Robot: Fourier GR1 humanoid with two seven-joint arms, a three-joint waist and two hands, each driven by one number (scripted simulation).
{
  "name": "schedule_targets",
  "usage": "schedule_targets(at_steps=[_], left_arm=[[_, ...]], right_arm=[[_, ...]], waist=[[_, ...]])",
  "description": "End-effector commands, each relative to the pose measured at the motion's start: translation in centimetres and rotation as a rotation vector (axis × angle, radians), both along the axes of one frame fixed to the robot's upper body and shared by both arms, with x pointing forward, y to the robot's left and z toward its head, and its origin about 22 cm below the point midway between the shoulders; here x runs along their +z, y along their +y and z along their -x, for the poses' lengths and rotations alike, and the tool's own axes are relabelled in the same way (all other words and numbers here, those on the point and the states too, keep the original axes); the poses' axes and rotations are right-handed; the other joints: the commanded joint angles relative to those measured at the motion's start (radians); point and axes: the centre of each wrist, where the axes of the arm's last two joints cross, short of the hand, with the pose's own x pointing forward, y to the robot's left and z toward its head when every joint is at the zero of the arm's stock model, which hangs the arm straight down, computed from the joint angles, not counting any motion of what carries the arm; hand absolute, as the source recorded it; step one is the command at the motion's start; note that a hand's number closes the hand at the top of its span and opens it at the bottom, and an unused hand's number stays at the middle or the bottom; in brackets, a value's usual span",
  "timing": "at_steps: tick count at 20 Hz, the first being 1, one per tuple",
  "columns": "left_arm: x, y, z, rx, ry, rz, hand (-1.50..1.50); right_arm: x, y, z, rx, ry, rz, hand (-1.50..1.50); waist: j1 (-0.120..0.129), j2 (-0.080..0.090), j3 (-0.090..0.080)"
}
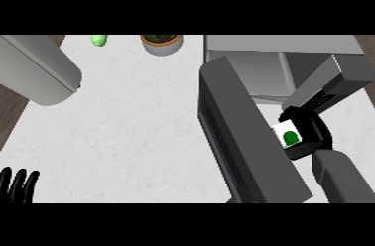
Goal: Pick up the milk, place it into the microwave and close the microwave
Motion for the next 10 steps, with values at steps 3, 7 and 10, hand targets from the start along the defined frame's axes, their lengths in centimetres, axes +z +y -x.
schedule_targets(at_steps=[3,7,10], left_arm=[[0.5,-0.1,1.1,0.005,0.006,-0.015,-1.50],[-0.8,2.3,1.7,0.037,0.020,0.004,-1.50],[-0.4,1.5,2.5,0.021,0.021,0.013,-1.50]], right_arm=[[0.8,2.3,-0.6,0.207,-0.082,-0.071,1.50],[2.2,2.9,0.6,0.223,-0.068,-0.087,1.50],[4.0,3.0,1.1,0.195,-0.048,-0.097,1.50]], waist=[[-0.022,-0.007,-0.002],[-0.043,-0.013,-0.004],[-0.038,-0.012,-0.003]])
